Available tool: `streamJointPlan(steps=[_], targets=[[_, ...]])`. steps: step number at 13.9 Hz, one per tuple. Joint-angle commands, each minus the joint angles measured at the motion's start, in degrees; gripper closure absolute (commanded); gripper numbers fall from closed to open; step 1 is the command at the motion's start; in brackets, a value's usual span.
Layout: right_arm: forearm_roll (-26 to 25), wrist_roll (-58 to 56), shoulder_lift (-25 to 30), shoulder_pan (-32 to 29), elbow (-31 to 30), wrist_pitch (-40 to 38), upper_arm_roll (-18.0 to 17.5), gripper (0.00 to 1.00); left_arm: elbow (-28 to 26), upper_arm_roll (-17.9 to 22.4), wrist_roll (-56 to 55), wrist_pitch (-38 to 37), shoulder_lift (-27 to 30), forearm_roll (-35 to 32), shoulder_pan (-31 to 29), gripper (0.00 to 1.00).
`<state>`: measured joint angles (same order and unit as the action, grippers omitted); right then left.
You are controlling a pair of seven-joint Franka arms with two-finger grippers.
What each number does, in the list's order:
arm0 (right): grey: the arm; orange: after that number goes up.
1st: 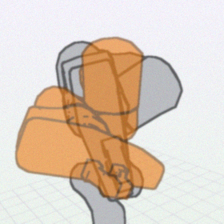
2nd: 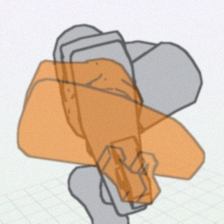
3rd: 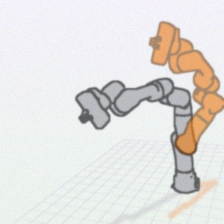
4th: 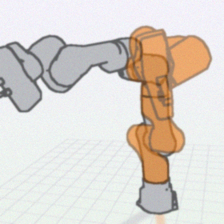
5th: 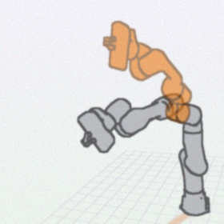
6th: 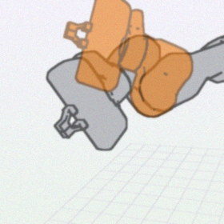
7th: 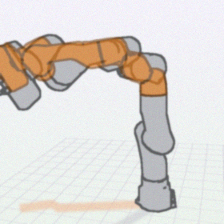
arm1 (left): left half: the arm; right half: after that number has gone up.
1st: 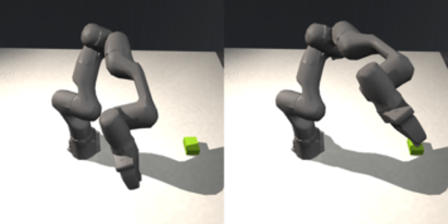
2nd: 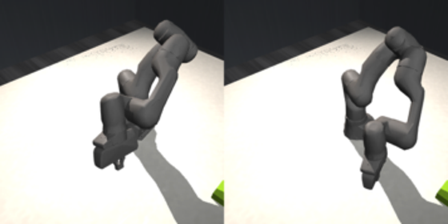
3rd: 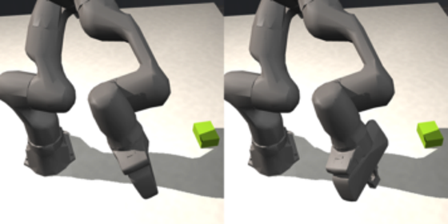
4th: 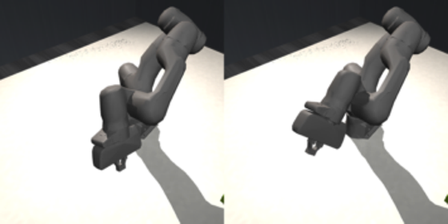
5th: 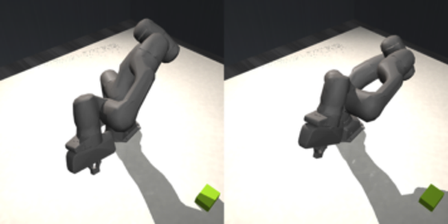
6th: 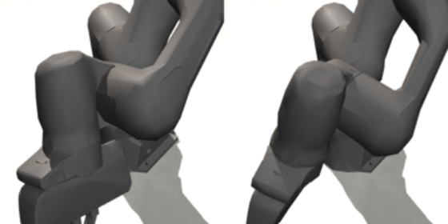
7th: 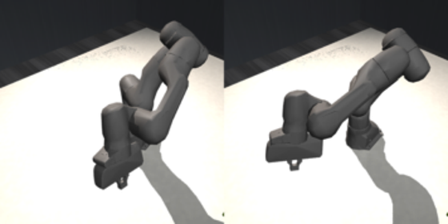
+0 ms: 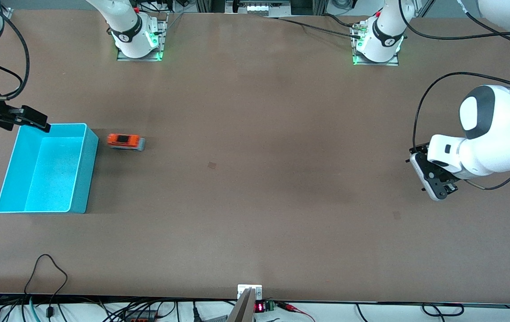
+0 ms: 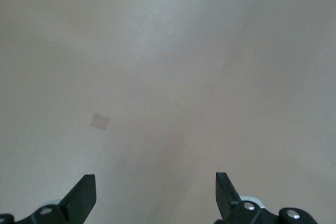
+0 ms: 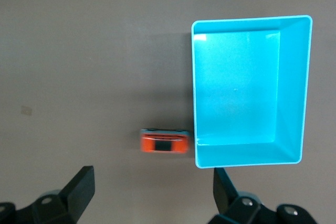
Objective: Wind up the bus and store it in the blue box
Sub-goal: 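Lower the right gripper over the bus beside the cyan box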
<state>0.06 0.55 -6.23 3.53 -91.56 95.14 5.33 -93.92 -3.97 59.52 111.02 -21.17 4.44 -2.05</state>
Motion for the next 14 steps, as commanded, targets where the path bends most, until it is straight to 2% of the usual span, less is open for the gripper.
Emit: streamJointPlan(steps=[1,6,9,12,14], targets=[[0.82,-1.08,-1.41,0.33,0.86,-1.54,0.12,0.00,1.45,0.28,-9.73,-0.37,1.39,0.66,-0.33,0.00],[0.91,-0.64,-2.38,1.56,0.69,-2.51,-0.14,0.00,5.67,0.37,-32.93,-1.94,2.88,-3.30,-0.50,0.00],[1.00,-0.64,-3.60,3.67,0.16,-2.42,-0.14,0.00,8.22,1.77,-49.98,-6.94,5.17,-3.04,-0.50,0.00],[1.00,-0.82,-5.10,6.65,-0.28,-2.07,-0.14,0.00,11.47,2.74,-55.29,-10.38,6.22,-2.86,-0.41,0.00],[1.00,-0.90,-5.72,7.89,-1.68,-1.63,-0.14,0.00,11.04,3.27,-60.81,-11.96,8.76,-2.60,-0.06,0.00]])
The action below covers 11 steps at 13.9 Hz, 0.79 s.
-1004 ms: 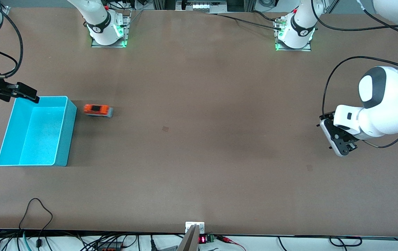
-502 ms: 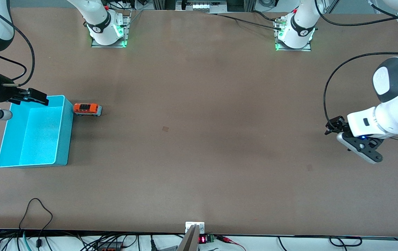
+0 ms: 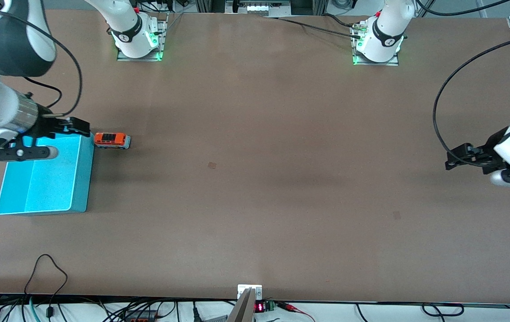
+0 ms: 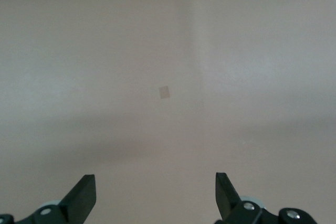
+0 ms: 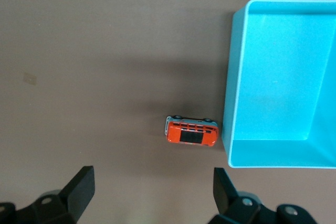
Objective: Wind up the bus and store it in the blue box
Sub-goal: 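Lower the right gripper over the bus beside the cyan box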
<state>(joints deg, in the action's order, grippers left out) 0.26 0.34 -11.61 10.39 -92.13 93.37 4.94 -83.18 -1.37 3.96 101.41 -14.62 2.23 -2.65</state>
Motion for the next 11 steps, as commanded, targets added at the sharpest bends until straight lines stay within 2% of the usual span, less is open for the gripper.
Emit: streamJointPlan(steps=[1,5,6,7,9,11], targets=[[0.88,-1.04,-0.34,1.21,-2.69,1.80,0.33,0.00,0.04,1.27,-7.63,-2.96,3.44,0.22,0.80,0.00],[0.79,-3.41,0.36,1.04,-6.91,3.66,0.16,0.00,-0.14,1.19,-6.60,-7.27,5.65,0.14,0.46,0.00],[0.79,-6.90,1.14,-0.53,-9.45,5.93,-0.97,0.00,-1.18,1.11,-6.60,-7.45,5.83,0.05,0.02,0.00],[0.88,-12.76,3.24,-4.20,-14.95,11.26,-3.94,0.00,-3.28,1.10,-6.60,-6.93,7.40,-0.21,-0.07,0.00],[1.06,-17.03,9.12,-6.43,-26.99,20.68,-5.90,0.00,-5.67,0.58,-6.68,-6.75,9.34,-0.56,0.01,0.00],[0.71,-19.22,12.39,-8.00,-34.14,24.48,-8.61,0.00,-6.46,0.49,-6.60,-6.75,9.87,-0.57,0.01,0.00]])
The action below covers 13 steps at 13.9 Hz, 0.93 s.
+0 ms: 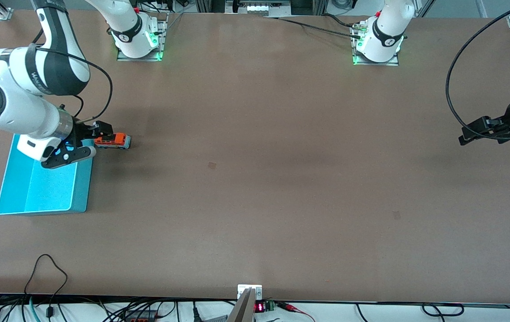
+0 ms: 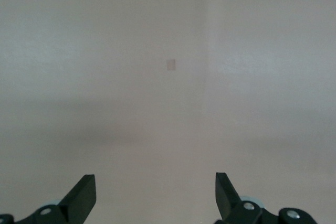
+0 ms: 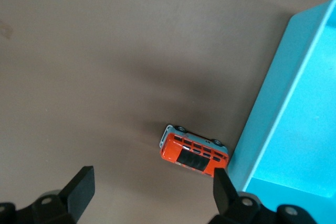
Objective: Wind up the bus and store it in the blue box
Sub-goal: 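Lower the right gripper over the bus beside the cyan box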
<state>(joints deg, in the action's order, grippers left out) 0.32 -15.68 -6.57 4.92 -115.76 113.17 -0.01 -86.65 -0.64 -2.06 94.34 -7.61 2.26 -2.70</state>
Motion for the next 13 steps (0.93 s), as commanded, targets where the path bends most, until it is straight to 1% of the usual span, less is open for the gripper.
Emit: streamJointPlan(steps=[1,2,4,7,9,13], targets=[[0.65,-6.87,7.97,-4.99,-13.24,6.77,-5.77,0.00,-3.09,-0.41,-0.05,0.49,2.95,-0.50,-0.02,0.00],[0.65,-12.73,8.49,-6.49,-16.05,10.10,-6.58,0.00,-3.09,-0.33,0.39,0.84,2.86,-0.50,0.06,0.00],[0.65,-23.73,9.46,-7.29,-21.15,16.44,-6.76,0.00,-3.44,-0.33,0.39,1.72,2.86,-0.50,-0.02,0.00],[0.47,-39.98,9.03,-10.01,-25.82,24.26,-6.76,0.00,-3.27,-0.24,1.70,0.32,2.43,-0.50,-0.11,0.00],[0.47,-50.36,7.28,-11.95,-27.49,28.40,-6.76,0.00,-1.69,-0.24,1.88,-0.74,1.46,-0.50,-0.11,0.00],[0.30,-67.07,1.40,-14.41,-29.52,39.21,-6.76,0.00,0.07,-0.50,1.36,-0.83,1.46,-0.76,0.33,0.00]])
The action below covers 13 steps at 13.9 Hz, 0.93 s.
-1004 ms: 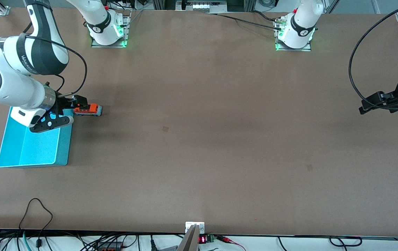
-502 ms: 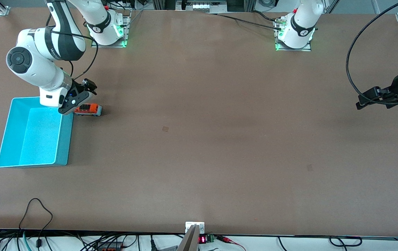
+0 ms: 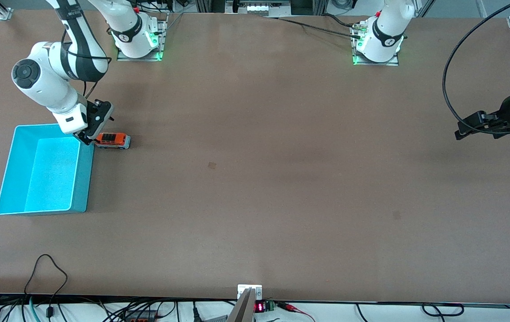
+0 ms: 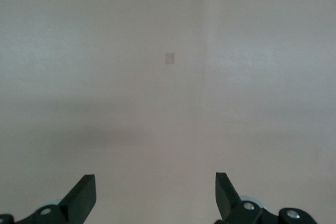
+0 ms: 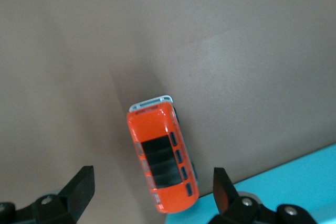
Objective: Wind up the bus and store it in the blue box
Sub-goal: 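Close the right gripper on the bus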
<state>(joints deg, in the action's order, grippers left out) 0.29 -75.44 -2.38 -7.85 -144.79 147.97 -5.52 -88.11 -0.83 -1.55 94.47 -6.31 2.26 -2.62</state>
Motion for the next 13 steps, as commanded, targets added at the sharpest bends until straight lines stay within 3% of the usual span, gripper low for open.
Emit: streamJointPlan(steps=[1,13], targets=[[0.32,-9.79,-3.67,-1.73,-0.50,5.74,-1.25,0.00,1.54,-0.39,1.02,-0.95,0.25,-0.76,0.25,0.00],[0.23,-14.12,-10.27,-2.17,-0.32,12.69,-1.25,0.00,1.45,-0.31,1.46,-2.62,1.13,0.03,-0.19,0.00]])
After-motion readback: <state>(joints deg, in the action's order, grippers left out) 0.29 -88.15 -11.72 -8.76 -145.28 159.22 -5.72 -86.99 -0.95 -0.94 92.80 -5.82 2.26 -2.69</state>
